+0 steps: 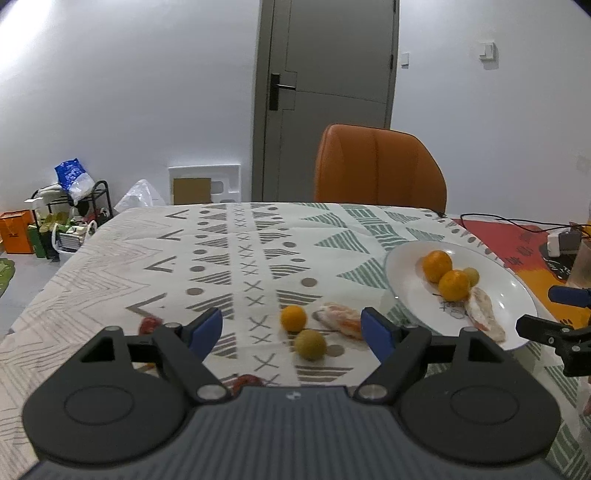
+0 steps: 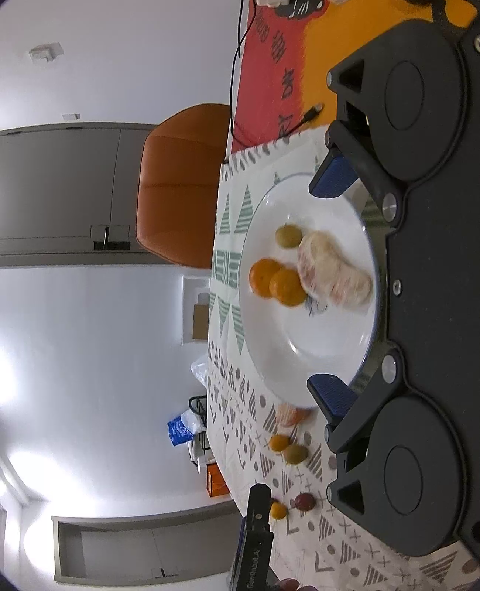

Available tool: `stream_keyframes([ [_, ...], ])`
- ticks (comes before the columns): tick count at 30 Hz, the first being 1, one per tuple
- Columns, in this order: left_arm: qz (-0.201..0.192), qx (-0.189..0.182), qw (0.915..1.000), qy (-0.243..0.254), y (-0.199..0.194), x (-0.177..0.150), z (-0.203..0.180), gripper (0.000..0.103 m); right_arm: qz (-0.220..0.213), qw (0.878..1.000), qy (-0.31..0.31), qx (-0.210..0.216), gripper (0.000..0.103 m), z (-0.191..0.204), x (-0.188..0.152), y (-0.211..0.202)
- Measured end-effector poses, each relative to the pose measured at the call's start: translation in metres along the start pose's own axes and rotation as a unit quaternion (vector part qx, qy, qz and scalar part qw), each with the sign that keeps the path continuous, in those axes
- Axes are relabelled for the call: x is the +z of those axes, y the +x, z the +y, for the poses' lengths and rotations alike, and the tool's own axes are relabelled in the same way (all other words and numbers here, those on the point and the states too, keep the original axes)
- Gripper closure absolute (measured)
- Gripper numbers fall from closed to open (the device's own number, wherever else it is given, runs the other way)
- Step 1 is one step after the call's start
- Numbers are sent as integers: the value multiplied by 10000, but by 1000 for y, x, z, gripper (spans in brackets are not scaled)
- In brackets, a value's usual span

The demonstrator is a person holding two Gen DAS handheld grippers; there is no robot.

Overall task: Organize fruits
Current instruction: 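Lower the second orange into the plate and open the left tool, then withdraw both tools from the plate toward the remaining fruits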

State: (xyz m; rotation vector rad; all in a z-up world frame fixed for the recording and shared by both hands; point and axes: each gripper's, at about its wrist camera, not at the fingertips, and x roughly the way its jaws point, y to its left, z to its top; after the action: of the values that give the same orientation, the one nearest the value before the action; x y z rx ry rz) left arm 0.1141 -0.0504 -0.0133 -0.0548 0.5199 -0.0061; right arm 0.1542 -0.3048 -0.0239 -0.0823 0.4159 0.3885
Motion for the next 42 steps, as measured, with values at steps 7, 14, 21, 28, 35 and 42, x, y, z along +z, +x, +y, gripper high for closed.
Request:
stream_keyframes([
  [7,-58,122,9999,-53,-11,-4,16,16,76,9997,-151,155,0,26,6,3],
  [14,15,164,9997,-159,-17,-12,32,14,131,9992,-84,356,0,43,8,2],
  [21,47,249,9994,-249,-23,-18,44,14,182,9980,-119,595,0,61,10,4],
  [28,90,269,9992,-294,-26,-23,56,14,273,9958,-153,864,0,80,11,10],
  [35,132,242,9986,-448,-25,-27,67,14,273,9944,-248,988,0,96,12,19],
  [42,174,162,9982,-546,-19,-31,68,16,336,9924,-348,1134,0,110,17,30],
])
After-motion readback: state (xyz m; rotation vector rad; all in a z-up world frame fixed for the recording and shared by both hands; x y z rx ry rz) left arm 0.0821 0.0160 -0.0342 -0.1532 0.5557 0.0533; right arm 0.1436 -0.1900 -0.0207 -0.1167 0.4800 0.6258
